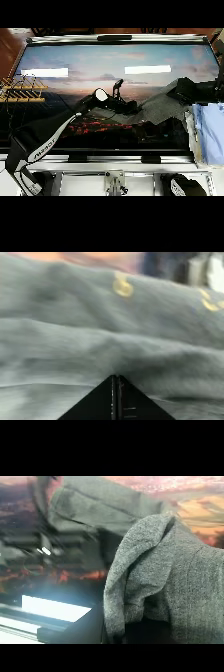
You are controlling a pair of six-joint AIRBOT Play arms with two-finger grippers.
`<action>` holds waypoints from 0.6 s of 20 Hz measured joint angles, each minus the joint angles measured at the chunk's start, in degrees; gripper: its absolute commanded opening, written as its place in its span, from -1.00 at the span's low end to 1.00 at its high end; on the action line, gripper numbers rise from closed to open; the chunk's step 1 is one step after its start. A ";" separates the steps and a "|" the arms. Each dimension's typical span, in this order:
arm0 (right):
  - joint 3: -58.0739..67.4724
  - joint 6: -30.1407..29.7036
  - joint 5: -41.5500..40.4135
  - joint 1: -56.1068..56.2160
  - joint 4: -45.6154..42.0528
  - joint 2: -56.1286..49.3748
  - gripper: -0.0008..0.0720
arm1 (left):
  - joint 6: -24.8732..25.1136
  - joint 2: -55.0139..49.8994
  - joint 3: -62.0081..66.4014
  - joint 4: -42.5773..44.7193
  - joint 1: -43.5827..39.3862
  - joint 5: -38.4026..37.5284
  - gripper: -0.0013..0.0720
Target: Fold the shirts.
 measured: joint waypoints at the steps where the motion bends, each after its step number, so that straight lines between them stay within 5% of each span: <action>1: 0.00 0.42 -0.83 0.02 -0.04 0.22 -0.77 | 1.33 -0.59 -0.02 -2.58 -0.83 0.07 -0.88; 7: 0.02 2.27 -6.03 0.04 1.51 -0.83 -0.77 | 5.73 -0.96 -0.11 -8.72 -0.50 -1.31 -0.88; 12: 0.02 2.49 -8.59 4.24 1.79 -6.14 -0.77 | 6.69 8.37 -0.09 -1.27 7.65 -2.89 -0.88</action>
